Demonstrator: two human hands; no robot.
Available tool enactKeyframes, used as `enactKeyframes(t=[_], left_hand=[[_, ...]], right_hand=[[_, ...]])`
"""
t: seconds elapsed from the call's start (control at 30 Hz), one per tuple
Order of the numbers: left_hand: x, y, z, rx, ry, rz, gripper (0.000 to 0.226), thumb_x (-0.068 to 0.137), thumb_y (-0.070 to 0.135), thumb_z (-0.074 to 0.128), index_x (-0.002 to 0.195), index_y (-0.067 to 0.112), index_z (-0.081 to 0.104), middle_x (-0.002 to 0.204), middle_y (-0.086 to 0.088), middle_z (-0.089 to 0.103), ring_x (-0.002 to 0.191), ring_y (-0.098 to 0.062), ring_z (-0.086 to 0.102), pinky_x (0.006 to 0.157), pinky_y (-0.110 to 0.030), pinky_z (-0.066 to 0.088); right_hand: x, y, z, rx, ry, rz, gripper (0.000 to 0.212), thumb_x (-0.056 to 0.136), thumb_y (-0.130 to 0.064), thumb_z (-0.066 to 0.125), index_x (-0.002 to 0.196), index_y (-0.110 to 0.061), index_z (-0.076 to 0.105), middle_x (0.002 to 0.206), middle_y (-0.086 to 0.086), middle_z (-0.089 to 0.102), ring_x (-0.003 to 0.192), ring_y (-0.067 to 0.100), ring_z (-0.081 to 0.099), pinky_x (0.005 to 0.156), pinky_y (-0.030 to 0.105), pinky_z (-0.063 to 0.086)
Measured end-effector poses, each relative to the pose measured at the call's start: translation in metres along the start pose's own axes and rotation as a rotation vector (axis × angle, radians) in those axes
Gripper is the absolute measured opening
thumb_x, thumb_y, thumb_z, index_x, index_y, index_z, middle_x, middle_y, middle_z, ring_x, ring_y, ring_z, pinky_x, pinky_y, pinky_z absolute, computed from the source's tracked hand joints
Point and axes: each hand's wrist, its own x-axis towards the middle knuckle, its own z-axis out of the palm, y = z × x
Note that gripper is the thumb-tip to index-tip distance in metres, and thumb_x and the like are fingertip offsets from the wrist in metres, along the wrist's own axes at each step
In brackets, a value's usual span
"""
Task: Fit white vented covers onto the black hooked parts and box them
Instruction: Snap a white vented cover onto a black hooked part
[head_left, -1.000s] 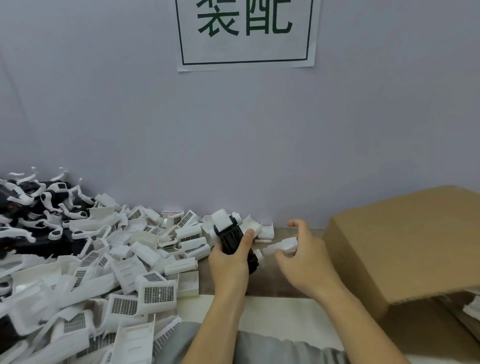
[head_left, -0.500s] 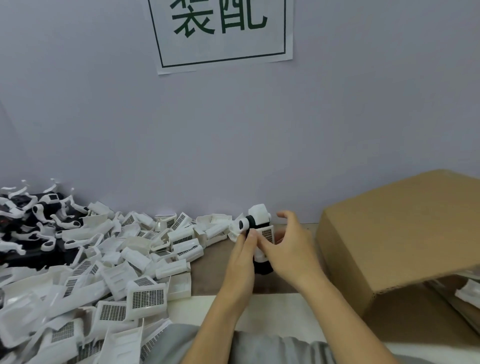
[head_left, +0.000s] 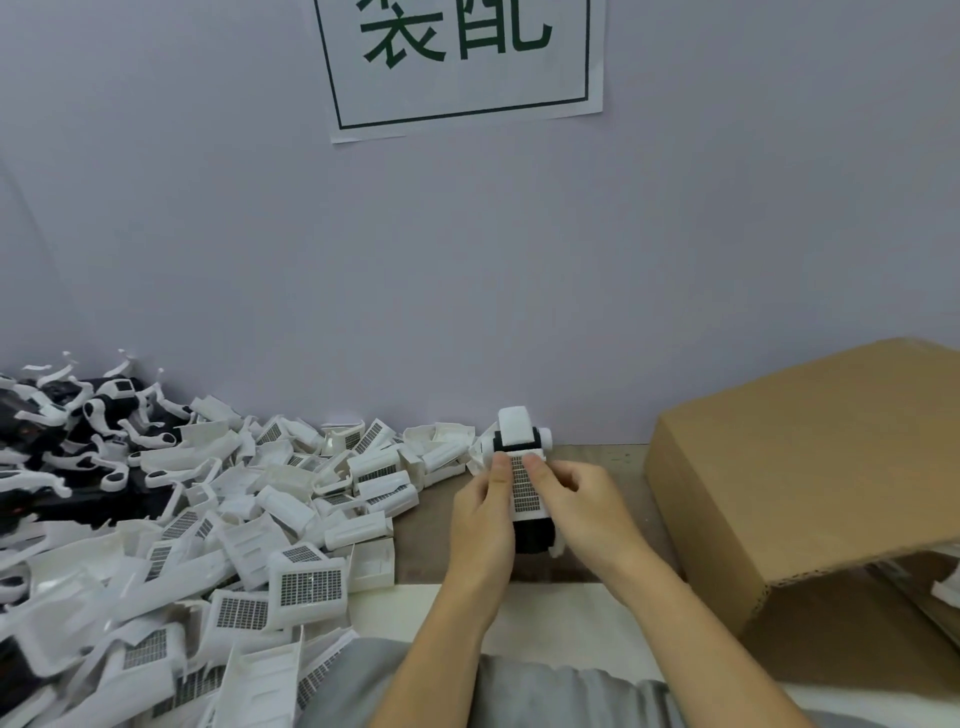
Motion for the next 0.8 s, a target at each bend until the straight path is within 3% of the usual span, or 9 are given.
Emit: enactKeyframes(t=[0.13,0.23,0.5,0.63,0.73,0.8], left_hand=[[-0.0002,0.0011,-0.0002,0.042,0.003,0.015,0.043,0.104,0.038,0.047,0.09,0.009,0.076,0.089,-0.012,0.077,0.088,-0.03,0.073,0.081,-0.047,0.057],[0.0004,0.0013,0.0002,0.102,0.016,0.061,0.047,0.105,0.036,0.046,0.087,0.004,0.076,0.084,-0.012,0.076,0.074,-0.023,0.069,0.069,-0.041,0.055],[0.0007,-0.002,-0.0011,-0.115,-0.123,-0.058,0.025,0.101,0.024,0.057,0.105,0.009,0.076,0.096,-0.009,0.078,0.095,-0.024,0.075,0.071,-0.028,0.06],[0.0035,-0.0038,-0.0022,-0.035,-0.026,-0.016,0.026,0.102,0.023,0.056,0.098,0.008,0.077,0.088,-0.006,0.079,0.086,-0.02,0.075,0.071,-0.029,0.06],[0.0012,-0.0002,-0.0005,0.026,-0.007,0.079,0.02,0.101,0.021,0.058,0.096,0.016,0.077,0.086,0.002,0.079,0.085,-0.011,0.075,0.07,-0.019,0.056],[0.0004,0.0016,0.0001,0.002,-0.017,0.117,0.016,0.099,0.022,0.061,0.098,0.019,0.077,0.088,0.002,0.079,0.088,-0.011,0.075,0.074,-0.019,0.057]], right_hand=[[-0.0011,0.0016,0.0017,0.113,0.05,0.036,0.024,0.096,-0.033,0.063,0.086,-0.016,0.078,0.084,-0.002,0.078,0.08,0.01,0.075,0.063,0.018,0.054],[0.0006,0.0027,0.001,0.09,0.087,0.029,0.022,0.094,-0.033,0.065,0.088,-0.016,0.077,0.083,-0.002,0.078,0.079,0.012,0.074,0.064,0.021,0.054],[0.0017,0.0069,0.0009,0.25,0.083,0.1,0.031,0.099,-0.037,0.058,0.088,-0.018,0.081,0.088,0.006,0.078,0.083,0.02,0.076,0.07,0.035,0.061],[0.0021,0.0075,0.0019,0.183,0.076,0.042,0.018,0.099,-0.02,0.059,0.098,-0.02,0.078,0.09,-0.002,0.078,0.087,0.014,0.075,0.071,0.025,0.058],[0.0017,0.0054,0.0057,0.073,0.138,-0.059,0.025,0.1,-0.013,0.058,0.091,-0.03,0.074,0.081,-0.018,0.076,0.078,0.001,0.072,0.063,0.013,0.053],[0.0018,0.0045,0.0061,0.066,0.167,-0.109,0.028,0.1,-0.013,0.056,0.087,-0.033,0.072,0.079,-0.019,0.075,0.076,-0.001,0.071,0.06,0.01,0.05]])
